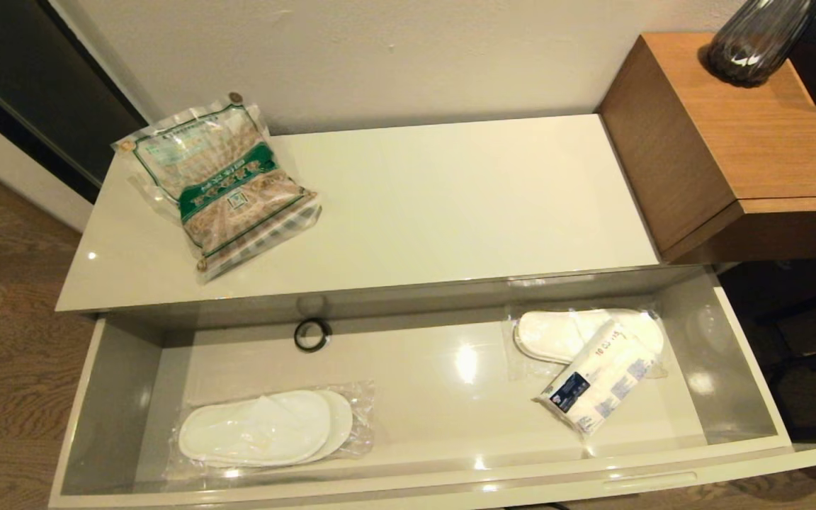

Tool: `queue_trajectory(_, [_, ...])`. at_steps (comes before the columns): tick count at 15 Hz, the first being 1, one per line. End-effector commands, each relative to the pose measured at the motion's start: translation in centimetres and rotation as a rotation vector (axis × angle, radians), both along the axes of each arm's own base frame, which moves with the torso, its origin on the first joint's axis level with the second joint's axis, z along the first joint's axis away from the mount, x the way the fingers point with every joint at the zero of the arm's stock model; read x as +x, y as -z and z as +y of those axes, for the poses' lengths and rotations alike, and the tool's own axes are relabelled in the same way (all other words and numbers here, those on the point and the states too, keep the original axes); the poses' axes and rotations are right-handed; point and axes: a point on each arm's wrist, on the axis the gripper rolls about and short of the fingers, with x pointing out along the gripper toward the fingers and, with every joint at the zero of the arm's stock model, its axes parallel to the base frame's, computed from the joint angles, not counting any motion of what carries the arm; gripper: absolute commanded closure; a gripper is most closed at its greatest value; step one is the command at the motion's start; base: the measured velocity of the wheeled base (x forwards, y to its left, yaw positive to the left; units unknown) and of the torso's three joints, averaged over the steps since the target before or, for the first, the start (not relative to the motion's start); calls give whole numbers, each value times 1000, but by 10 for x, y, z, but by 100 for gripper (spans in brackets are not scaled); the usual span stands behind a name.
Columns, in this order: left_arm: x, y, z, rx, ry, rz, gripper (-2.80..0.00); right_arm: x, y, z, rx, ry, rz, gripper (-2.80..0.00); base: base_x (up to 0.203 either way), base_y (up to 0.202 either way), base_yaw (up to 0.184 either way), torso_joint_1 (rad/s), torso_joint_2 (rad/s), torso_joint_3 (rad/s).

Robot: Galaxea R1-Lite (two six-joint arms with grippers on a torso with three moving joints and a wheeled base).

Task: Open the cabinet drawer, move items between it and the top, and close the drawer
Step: Pick up the solid drinks on the table

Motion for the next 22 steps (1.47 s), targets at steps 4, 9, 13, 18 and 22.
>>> queue_trajectory(4, [0, 0, 0, -1, 0, 1, 0, -17, -3, 10, 125, -39, 95, 0, 0, 0, 0, 0, 0, 0])
queue_trajectory(9, [0, 0, 0, -1, 0, 0, 0, -14, 29, 24, 154, -141, 97, 0, 0, 0, 0, 0, 0, 0])
queue_trajectory(13, [0, 0, 0, -1, 0, 1, 0, 20, 84, 21, -13, -156, -235, 0, 0, 0, 0, 0, 0, 0])
queue_trajectory(18, [0, 0, 0, -1, 0, 0, 0, 28, 100, 21, -27, -177, -319, 0, 0, 0, 0, 0, 0, 0])
queue_trajectory(22, [0, 0, 0, -1, 0, 0, 0, 28, 105, 22, -141, -218, -284, 0, 0, 0, 0, 0, 0, 0])
